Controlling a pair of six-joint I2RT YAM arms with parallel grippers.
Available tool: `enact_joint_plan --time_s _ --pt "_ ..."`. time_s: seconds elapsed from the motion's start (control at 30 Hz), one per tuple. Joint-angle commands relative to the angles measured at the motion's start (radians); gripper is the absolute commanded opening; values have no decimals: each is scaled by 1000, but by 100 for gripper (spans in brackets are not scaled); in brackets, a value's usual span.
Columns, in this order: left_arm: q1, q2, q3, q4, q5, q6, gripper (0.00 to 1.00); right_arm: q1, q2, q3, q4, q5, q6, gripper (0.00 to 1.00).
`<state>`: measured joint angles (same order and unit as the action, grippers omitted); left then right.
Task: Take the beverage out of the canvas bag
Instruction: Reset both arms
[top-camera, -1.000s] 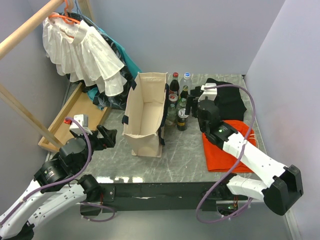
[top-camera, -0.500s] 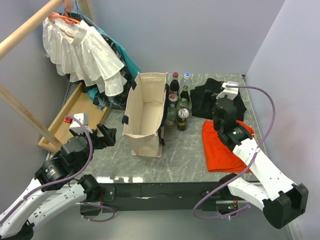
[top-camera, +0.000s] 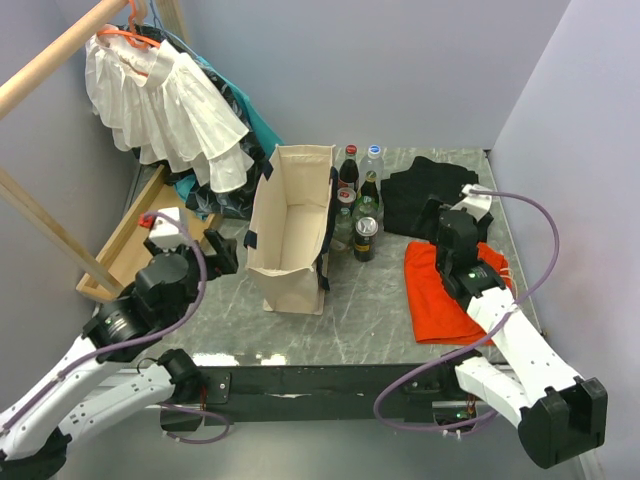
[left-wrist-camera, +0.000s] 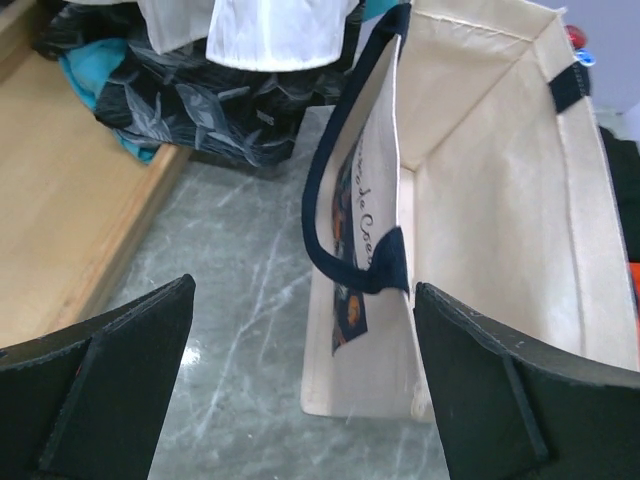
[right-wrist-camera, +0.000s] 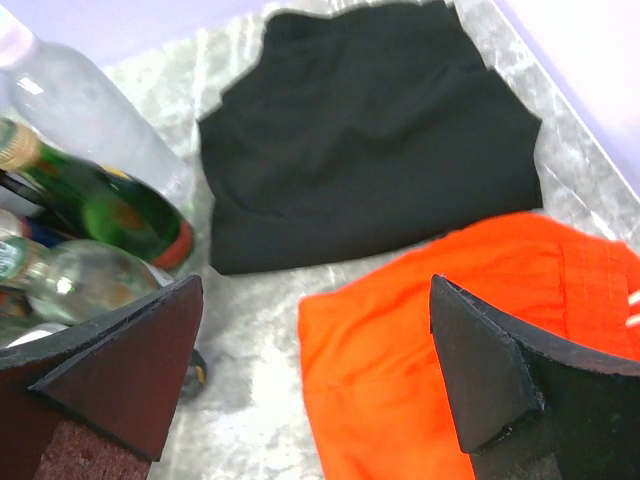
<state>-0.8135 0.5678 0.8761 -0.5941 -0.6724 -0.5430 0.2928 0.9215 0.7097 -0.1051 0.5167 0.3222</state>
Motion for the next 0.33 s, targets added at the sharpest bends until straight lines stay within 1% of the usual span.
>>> enact_joint_plan --time_s 0.0,0.07,0.17,0.23,0.27,0.3 --pt "-3 82 58 117 -66 96 96 -9 -10 -22 58 45 17 100" --pt "-1 113 69 165 -33 126 96 -11 7 -21 55 49 11 100" --pt "7 144 60 198 -39 130 96 -15 17 -21 53 69 0 100" --pt "57 153 52 218 58 162 96 -23 14 -22 57 45 -5 100" --pt "88 173 67 217 148 161 96 -29 11 -24 62 33 -6 100" --pt "158 181 69 221 195 166 96 -32 10 -27 67 22 -3 100"
